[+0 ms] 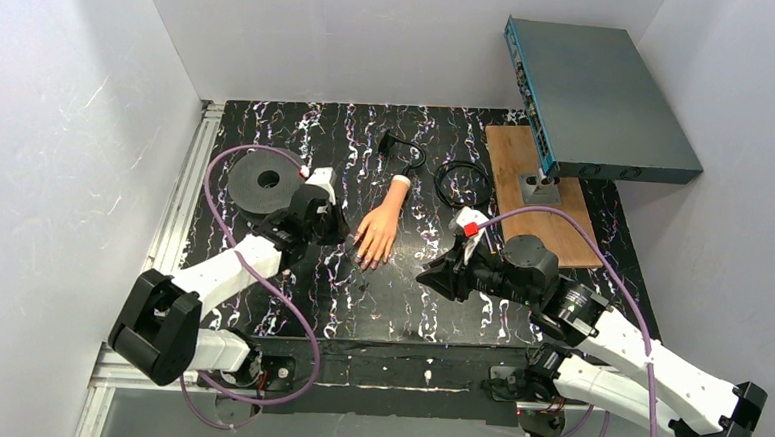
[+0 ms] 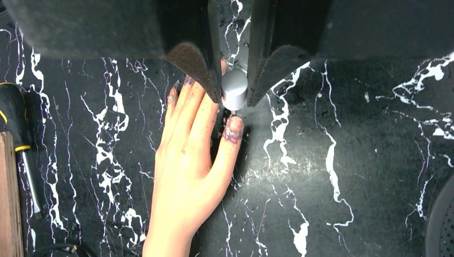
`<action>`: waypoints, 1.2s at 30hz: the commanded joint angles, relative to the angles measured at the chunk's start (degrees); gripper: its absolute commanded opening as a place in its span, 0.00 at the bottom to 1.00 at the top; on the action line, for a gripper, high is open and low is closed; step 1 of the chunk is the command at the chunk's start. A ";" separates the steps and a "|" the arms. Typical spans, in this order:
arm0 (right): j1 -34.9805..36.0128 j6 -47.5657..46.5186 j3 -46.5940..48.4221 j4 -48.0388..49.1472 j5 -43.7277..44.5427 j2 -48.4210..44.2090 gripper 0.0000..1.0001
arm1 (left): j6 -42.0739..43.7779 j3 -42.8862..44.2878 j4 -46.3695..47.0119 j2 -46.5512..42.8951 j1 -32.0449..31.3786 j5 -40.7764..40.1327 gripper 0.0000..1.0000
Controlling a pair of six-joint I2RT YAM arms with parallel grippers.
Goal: Paint the nails
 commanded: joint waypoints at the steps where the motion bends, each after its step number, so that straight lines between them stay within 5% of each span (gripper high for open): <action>1: 0.19 0.41 2.40 2.88 -0.63 -0.23 0.01 | 0.51 2.97 1.04 2.69 0.25 -1.07 0.00; 10: 0.26 0.48 1.78 2.78 -0.20 -0.09 0.01 | 0.17 3.32 3.50 8.41 0.23 0.69 0.00; 36: 0.30 1.99 1.09 4.55 -1.41 -0.32 0.01 | 0.03 -0.40 -1.12 -0.85 0.23 1.11 0.00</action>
